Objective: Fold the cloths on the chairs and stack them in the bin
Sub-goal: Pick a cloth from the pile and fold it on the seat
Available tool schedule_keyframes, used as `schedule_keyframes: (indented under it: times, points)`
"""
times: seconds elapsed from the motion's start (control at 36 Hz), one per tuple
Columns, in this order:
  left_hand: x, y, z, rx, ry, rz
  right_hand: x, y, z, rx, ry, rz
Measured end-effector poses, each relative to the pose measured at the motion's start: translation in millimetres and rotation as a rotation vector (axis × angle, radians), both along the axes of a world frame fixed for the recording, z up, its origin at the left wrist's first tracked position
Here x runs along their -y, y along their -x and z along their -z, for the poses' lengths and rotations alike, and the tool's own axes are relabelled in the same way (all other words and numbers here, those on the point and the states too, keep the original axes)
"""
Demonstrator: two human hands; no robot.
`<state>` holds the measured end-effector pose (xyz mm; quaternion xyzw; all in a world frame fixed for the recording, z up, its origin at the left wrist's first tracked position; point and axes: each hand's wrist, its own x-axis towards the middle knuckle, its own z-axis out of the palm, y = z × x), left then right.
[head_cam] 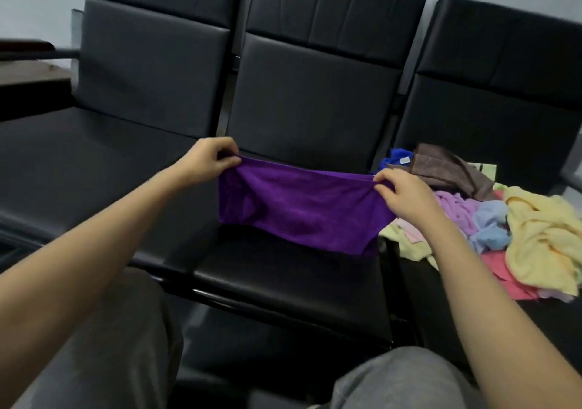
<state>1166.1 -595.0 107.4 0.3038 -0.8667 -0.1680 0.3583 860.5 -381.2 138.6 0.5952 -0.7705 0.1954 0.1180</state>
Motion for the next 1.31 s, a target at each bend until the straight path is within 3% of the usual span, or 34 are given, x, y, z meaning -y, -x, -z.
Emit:
schedule_keyframes:
  times: [0.08,0.14,0.19,0.28,0.42,0.5,0.61,0.81,0.94,1.11,1.17,1.22,1.28,1.31]
  points:
    - [-6,4,-25,-0.105,-0.209,0.117,2,4,-12,-0.014,0.031,0.062]
    - [-6,4,-35,-0.064,-0.314,0.166,3,8,-12,-0.013,0.007,0.086]
    - [-2,4,-41,0.089,-0.276,0.163,1,12,-10,-0.008,-0.035,0.081]
    - [5,4,-43,0.329,-0.065,0.084,-3,11,-10,0.032,-0.150,0.024]
    - [12,5,-42,0.404,0.153,0.038,-5,15,-14,0.042,-0.329,-0.023]
    - [14,5,-43,0.430,0.156,-0.014,-7,15,-15,0.005,-0.421,-0.054]
    - [18,7,-40,0.411,0.156,-0.047,-5,18,-12,0.135,-0.324,-0.011]
    - [27,7,-41,0.155,0.042,-0.100,-7,21,-10,0.252,-0.361,0.005]
    - [26,7,-39,0.299,-0.013,-0.080,-2,23,5,0.276,-0.305,-0.011]
    - [33,0,-15,0.381,-0.223,0.011,6,5,34,0.405,-0.459,-0.085]
    - [35,-5,-6,0.508,-0.391,0.106,9,-1,44,0.514,-0.643,-0.122]
    - [36,-10,2,0.806,-0.478,0.141,13,-6,51,0.541,-0.823,-0.146]
    - [34,-14,4,1.126,-0.557,0.134,17,-9,54,0.521,-0.876,-0.160]
    - [34,-14,6,1.197,-0.587,0.128,19,-10,55,0.522,-0.853,-0.155]
